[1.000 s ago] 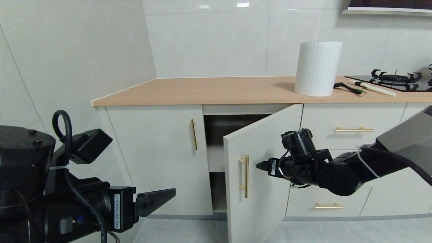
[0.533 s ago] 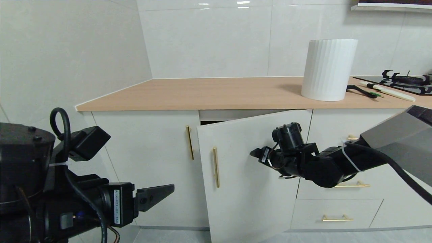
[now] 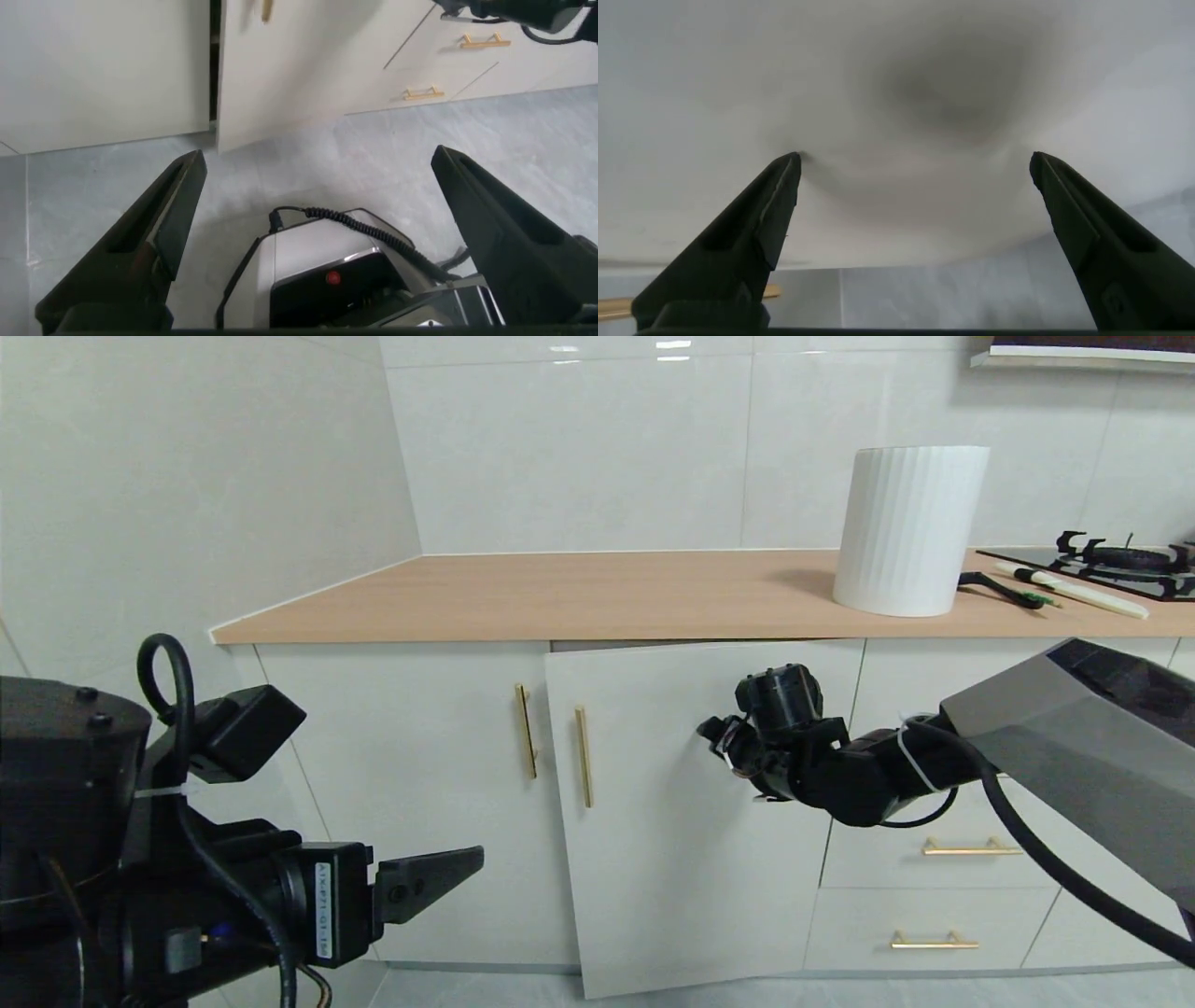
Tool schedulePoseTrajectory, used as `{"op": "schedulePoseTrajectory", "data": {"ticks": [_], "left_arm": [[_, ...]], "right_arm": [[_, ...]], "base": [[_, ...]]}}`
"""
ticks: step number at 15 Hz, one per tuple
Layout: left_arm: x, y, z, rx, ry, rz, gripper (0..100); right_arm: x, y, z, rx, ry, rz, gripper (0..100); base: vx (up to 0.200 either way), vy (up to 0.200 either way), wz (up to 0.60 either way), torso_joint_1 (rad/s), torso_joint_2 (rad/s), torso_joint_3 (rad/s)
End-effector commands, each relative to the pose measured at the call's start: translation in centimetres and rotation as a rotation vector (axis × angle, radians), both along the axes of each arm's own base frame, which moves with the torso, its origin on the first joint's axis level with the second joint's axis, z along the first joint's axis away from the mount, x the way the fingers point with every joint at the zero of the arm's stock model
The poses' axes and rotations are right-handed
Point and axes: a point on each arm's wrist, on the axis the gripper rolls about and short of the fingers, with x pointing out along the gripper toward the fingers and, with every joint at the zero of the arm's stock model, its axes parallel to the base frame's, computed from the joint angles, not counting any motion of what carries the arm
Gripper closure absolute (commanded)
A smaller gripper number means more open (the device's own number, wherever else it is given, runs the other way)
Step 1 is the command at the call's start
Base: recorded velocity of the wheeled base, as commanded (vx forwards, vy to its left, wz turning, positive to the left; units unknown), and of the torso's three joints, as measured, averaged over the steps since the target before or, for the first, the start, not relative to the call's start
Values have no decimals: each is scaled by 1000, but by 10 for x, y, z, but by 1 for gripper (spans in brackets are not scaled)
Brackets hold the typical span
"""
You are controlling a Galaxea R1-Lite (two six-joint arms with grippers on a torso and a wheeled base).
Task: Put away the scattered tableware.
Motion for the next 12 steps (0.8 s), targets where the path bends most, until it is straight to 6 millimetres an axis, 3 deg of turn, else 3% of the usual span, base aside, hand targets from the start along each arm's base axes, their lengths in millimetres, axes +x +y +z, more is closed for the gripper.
{"op": "schedulePoseTrajectory", "data": {"ticks": [1, 4, 9, 12], "left_arm": [[0, 0, 0, 1, 2, 0, 0], [0, 0, 0, 1, 2, 0, 0], [0, 0, 0, 1, 2, 0, 0], [0, 0, 0, -1, 0, -1, 0]], "right_arm": [[12, -5, -13, -16, 6, -41, 0], [21, -9, -21, -35, 2, -94, 0], [23, -11, -19, -32, -7, -102, 0], [3, -13, 1, -54, -10, -93, 0]], "base": [[0, 0, 0, 0, 0, 0], [0, 0, 0, 0, 0, 0], [0, 0, 0, 0, 0, 0], [0, 0, 0, 0, 0, 0]]}}
